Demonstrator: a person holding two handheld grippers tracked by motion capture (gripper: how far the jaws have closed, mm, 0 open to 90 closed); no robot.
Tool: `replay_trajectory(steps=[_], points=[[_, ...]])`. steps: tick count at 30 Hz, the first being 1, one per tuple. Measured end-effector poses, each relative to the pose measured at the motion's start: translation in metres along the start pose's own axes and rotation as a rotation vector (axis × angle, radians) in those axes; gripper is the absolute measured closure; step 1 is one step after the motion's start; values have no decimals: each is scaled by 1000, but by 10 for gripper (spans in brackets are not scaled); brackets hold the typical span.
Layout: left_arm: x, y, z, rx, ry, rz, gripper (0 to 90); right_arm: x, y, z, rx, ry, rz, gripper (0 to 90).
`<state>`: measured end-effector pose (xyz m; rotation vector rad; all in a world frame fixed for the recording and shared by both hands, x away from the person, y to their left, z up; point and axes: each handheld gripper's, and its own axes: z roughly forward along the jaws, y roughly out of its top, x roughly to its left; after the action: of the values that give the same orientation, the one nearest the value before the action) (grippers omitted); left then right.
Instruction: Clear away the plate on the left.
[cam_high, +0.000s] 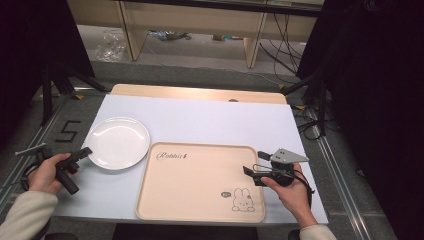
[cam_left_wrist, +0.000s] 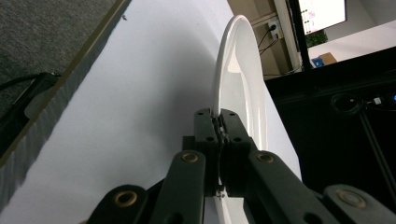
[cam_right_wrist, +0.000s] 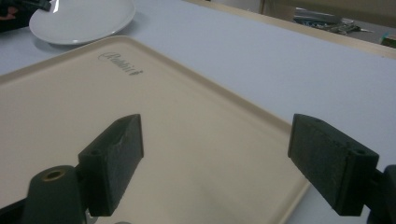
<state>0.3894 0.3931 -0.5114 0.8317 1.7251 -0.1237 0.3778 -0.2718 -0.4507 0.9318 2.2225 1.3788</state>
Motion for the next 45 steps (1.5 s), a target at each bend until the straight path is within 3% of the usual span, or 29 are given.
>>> replay_trajectory(steps=[2, 3, 6, 9, 22, 29, 30, 31, 45], points=[[-2, 0, 0, -9, -14, -8, 870, 0, 0, 0, -2, -2, 0, 190], [-3, 0, -1, -12, 15, -12, 870, 0, 0, 0, 0, 1, -1, 190], [-2, 0, -1, -11, -42, -20, 866, -1, 0, 0, -4, -12, -15, 190], [-4, 0, -1, -9, -12, -15, 867, -1, 0, -1, -4, -12, -15, 190], [-9, -1, -5, -26, -49, -26, 868, -1, 0, -1, -4, -12, -13, 191], [-12, -4, -4, -18, -77, -37, 868, 0, 0, -2, -3, -16, 5, 190], [-13, -5, -4, -15, -77, -37, 868, 0, -1, 0, -30, -14, 9, 190], [-13, -5, -4, -11, -77, -37, 868, 0, 0, -2, -4, -25, 4, 191], [-23, -10, -1, 12, -104, -33, 868, -1, 0, -3, -19, -20, -10, 191]])
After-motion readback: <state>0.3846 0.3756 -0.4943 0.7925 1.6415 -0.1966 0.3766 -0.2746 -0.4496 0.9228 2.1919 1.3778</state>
